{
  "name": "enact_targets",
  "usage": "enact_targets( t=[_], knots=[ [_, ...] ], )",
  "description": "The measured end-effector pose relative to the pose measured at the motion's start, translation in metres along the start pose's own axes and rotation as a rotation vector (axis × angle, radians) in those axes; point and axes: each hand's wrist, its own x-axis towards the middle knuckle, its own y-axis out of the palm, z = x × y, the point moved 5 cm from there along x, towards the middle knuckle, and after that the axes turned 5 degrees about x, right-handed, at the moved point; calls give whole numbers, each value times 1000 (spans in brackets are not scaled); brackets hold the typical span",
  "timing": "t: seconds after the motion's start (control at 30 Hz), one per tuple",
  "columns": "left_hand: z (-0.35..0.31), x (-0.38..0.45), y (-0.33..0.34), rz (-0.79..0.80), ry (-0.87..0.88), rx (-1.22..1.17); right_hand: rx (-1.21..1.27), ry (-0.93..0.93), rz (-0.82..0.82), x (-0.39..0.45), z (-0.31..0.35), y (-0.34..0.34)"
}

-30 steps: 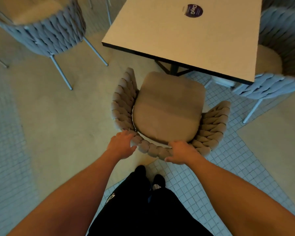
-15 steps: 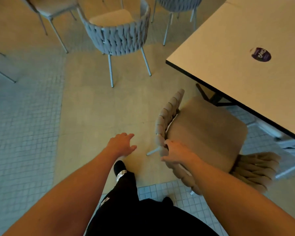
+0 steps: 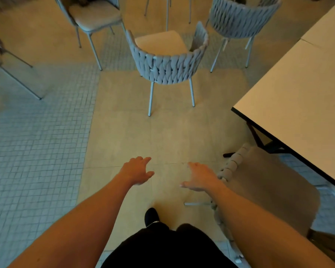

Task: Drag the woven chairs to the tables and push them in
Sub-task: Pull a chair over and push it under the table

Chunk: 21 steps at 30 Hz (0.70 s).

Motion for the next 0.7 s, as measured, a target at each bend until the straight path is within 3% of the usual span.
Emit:
enact_targets(
  t=[0.37, 0.7],
  knots=[
    [39, 85, -71, -12, -6, -11, -7, -14, 9, 92, 34, -71],
    [47, 196, -159, -23, -48, -1, -88, -37, 20, 206, 21, -187]
  ],
)
